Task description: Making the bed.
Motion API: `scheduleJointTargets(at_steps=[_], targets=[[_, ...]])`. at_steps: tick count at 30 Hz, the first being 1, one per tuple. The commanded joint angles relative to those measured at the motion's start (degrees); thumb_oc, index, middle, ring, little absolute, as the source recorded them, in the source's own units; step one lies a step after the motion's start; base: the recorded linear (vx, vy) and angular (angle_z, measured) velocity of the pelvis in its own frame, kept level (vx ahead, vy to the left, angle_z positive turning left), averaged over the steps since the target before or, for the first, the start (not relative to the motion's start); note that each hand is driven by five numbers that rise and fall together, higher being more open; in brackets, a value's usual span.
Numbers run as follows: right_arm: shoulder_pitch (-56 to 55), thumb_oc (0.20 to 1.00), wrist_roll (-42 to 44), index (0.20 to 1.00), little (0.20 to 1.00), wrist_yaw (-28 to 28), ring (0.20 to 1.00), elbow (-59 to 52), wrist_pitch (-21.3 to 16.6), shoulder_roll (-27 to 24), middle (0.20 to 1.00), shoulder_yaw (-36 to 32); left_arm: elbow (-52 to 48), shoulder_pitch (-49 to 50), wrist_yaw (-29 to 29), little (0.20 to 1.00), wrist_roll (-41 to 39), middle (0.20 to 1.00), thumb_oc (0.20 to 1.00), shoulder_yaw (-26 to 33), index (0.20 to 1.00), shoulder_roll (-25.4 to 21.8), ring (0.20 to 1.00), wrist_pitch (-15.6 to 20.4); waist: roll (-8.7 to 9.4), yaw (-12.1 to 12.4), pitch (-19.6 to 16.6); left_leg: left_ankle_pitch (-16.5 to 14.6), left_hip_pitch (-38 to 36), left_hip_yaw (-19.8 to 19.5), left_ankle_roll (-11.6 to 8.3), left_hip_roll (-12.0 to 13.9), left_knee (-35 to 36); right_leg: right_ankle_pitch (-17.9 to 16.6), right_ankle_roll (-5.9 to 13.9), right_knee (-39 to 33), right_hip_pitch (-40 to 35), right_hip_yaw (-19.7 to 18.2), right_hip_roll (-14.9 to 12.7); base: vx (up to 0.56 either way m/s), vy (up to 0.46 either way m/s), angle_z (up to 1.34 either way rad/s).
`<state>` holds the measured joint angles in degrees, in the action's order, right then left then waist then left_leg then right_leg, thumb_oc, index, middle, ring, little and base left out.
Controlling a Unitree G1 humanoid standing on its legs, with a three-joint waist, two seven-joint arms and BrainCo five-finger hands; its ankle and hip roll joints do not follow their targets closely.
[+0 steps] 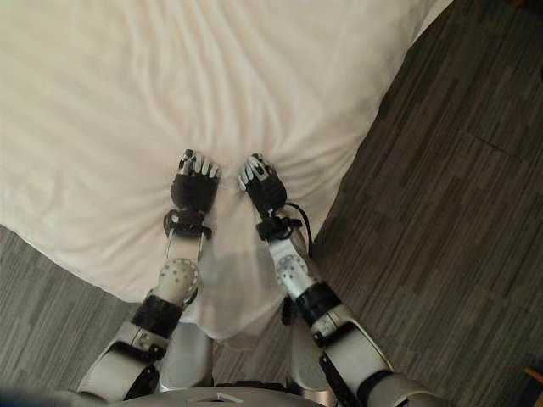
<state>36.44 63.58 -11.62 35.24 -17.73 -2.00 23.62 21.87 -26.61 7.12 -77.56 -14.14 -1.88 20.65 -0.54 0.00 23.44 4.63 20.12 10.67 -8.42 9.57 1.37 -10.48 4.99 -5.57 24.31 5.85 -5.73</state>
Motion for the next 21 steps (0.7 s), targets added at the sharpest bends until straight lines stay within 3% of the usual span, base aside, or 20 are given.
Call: scheduleJointTargets(at_steps=[1, 2, 4, 5, 7, 8, 9, 12, 13, 16, 17, 18, 20, 21], targets=[[-2.59, 0.2, -2.46, 0.2, 0.2, 10.31, 0.2, 15.07, 6.12, -2.79, 0.2, -5.86, 10.61, 3.61, -4.57, 0.2, 1.38, 0.2, 0.2, 0.5, 0.2, 0.03, 0.2, -2.85, -0.22, 2.01, 0.8, 5.18, 4.87, -3.06, -0.81, 0.46, 3.63, 0.81, 4.62, 0.89, 0.01, 0.45, -4.42, 0.01, -0.011, 0.09], [-2.54, 0.2, -2.46, 0.2, 0.2, 10.25, 0.2, 15.16, 6.13, -2.8, 0.2, -5.92, 10.63, 3.59, -4.56, 0.2, 1.4, 0.2, 0.2, 0.49, 0.2, 0.04, 0.2, -2.87, -0.22, 2.03, 0.79, 5.16, 4.88, -3.06, -0.81, 0.46, 3.63, 0.82, 4.63, 0.89, 0.01, 0.46, -4.43, 0.03, 0.002, 0.05], [-6.69, 0.2, -0.84, 0.2, 0.2, 10.58, 0.2, 16.36, 5.59, -8.36, 0.2, -16.18, 17.99, 9.63, -4.45, 0.2, 3.79, 0.2, 0.2, 10.15, 0.2, -4.47, 0.2, -3.62, -0.08, 1.72, -0.53, 4.46, 4.08, -2.9, -0.73, 0.33, 3.63, 1.15, 4.66, 0.82, -0.61, 0.39, -4.66, 0.05, 0.01, 0.01], [-6.71, 0.2, -0.84, 0.2, 0.2, 10.57, 0.2, 16.36, 5.59, -8.36, 0.2, -16.18, 18.0, 9.65, -4.43, 0.2, 3.78, 0.2, 0.2, 10.14, 0.2, -4.47, 0.2, -3.61, -0.07, 1.73, -0.56, 4.46, 4.09, -2.89, -0.73, 0.33, 3.63, 1.15, 4.66, 0.82, -0.6, 0.39, -4.66, 0.06, 0.009, 0.01], [-12.01, 0.2, 2.26, 0.2, 0.2, 11.0, 0.2, 17.8, 4.7, -14.46, 0.2, -27.32, 26.78, 16.89, -3.41, 0.2, 8.06, 0.2, 0.2, 17.36, 0.2, -9.47, 0.2, -5.5, -0.02, 0.97, -2.66, 4.14, 3.33, -2.61, -0.4, 0.07, 3.63, 1.07, 4.63, 0.6, -1.22, 0.48, -4.93, 0.11, 0.046, 0.07], [-15.17, 0.2, 4.43, 0.2, 0.2, 11.52, 0.2, 19.68, 3.17, -21.26, 0.2, -37.73, 37.47, 23.36, -2.23, 0.2, 12.55, 0.2, 0.2, 24.24, 0.2, -14.26, 0.2, -7.12, -0.2, 0.39, -4.85, 2.77, 1.61, -2.2, -0.07, -0.34, 3.63, 2.03, 4.87, 0.6, -2.54, 0.53, -5.14, 0.12, 0.084, 0.16], [-16.63, 0.2, 4.62, 0.2, 0.2, 11.57, 0.2, 19.78, 2.69, -23.76, 0.2, -40.65, 40.17, 25.47, -1.8, 0.2, 14.11, 0.2, 0.2, 26.73, 0.2, -15.77, 0.2, -7.15, -0.26, 0.3, -5.52, 2.97, 1.12, -2.08, 0.14, -0.57, 3.63, 1.79, 4.88, 0.57, -2.96, 0.5, -5.28, 0.1, 0.085, 0.12], [-18.8, 0.2, 3.73, 0.2, 0.2, 11.95, 0.2, 20.29, 1.88, -26.43, 0.2, -44.46, 44.51, 28.75, -1.51, 0.2, 15.85, 0.2, 0.2, 30.59, 0.2, -17.94, 0.2, -7.53, -0.35, 0.12, -6.88, 2.47, -0.34, -1.79, 0.47, -0.82, 3.63, 2.24, 5.08, 0.57, -4.32, 0.5, -5.37, 0.09, 0.063, -0.09], [-21.89, 0.2, 1.78, 0.2, 0.2, 12.27, 0.2, 18.59, 1.11, -28.43, 0.2, -48.39, 49.47, 32.65, -1.51, 0.2, 18.73, 0.2, 0.2, 35.32, 0.2, -20.86, 0.2, -8.05, -0.41, -0.34, -8.98, 0.98, -3.13, -1.55, 1.03, -1.49, 3.63, 3.09, 5.42, 0.57, -6.89, 0.24, -5.59, 0.07, 0.065, -0.32], [-24.98, 0.2, -2.29, 0.2, 0.2, 12.72, 0.2, 15.8, 1.0, -29.09, 0.2, -49.14, 51.02, 33.71, -2.27, 0.2, 19.86, 0.2, 0.2, 39.29, 0.2, -23.25, 0.2, -7.65, -0.47, -1.13, -11.13, 0.57, -5.98, -1.13, 1.87, -2.52, 3.63, 2.9, 5.64, 0.57, -9.37, 0.03, -5.97, 0.12, 0.08, -0.34], [-25.14, 0.391, -2.51, 0.391, 0.391, 12.86, 0.391, 15.56, 1.05, -28.87, 0.391, -49.13, 51.11, 33.78, -2.31, 0.2, 19.97, 0.2, 0.2, 39.37, 0.2, -23.37, 0.2, -7.66, -0.35, -1.2, -11.09, 0.5, -6.17, -1.12, 1.9, -2.57, 3.63, 2.94, 5.69, 0.57, -9.56, 0.04, -6.02, 0.08, 0.073, -0.14], [-25.92, 1.0, -4.68, 1.0, 1.0, 12.89, 1.0, 14.29, 1.06, -28.97, 1.0, -48.36, 51.21, 33.42, -2.89, 0.2, 21.02, 0.2, 0.2, 39.6, 0.2, -24.32, 0.2, -7.42, -0.39, -1.54, -11.85, 0.33, -7.06, -0.97, 2.05, -2.72, 3.63, 2.94, 5.79, 0.57, -10.35, 0.1, -6.21, 0.07, 0.054, 0.0], [-28.5, 1.0, -11.47, 1.0, 1.0, 14.66, 1.0, 8.39, 1.28, -28.25, 1.0, -46.12, 49.25, 32.48, -4.75, 1.0, 24.77, 1.0, 1.0, 39.16, 1.0, -25.97, 1.0, -6.61, -0.17, -2.51, -12.89, -0.23, -9.46, -0.72, 2.52, -3.23, 3.63, 3.07, 6.03, 0.57, -12.42, -0.02, -6.62, 0.12, 0.094, 0.14], [-31.42, 1.0, -19.21, 1.0, 1.0, 15.36, 1.0, 1.02, 1.61, -28.09, 1.0, -42.67, 42.92, 30.9, -7.15, 1.0, 27.93, 1.0, 1.0, 38.35, 1.0, -27.54, 1.0, -4.5, -0.06, -3.19, -13.7, -1.06, -11.8, -0.36, 2.73, -3.52, 3.63, 3.42, 6.25, 0.57, -14.5, -0.15, -6.82, 0.13, 0.105, 0.19]])
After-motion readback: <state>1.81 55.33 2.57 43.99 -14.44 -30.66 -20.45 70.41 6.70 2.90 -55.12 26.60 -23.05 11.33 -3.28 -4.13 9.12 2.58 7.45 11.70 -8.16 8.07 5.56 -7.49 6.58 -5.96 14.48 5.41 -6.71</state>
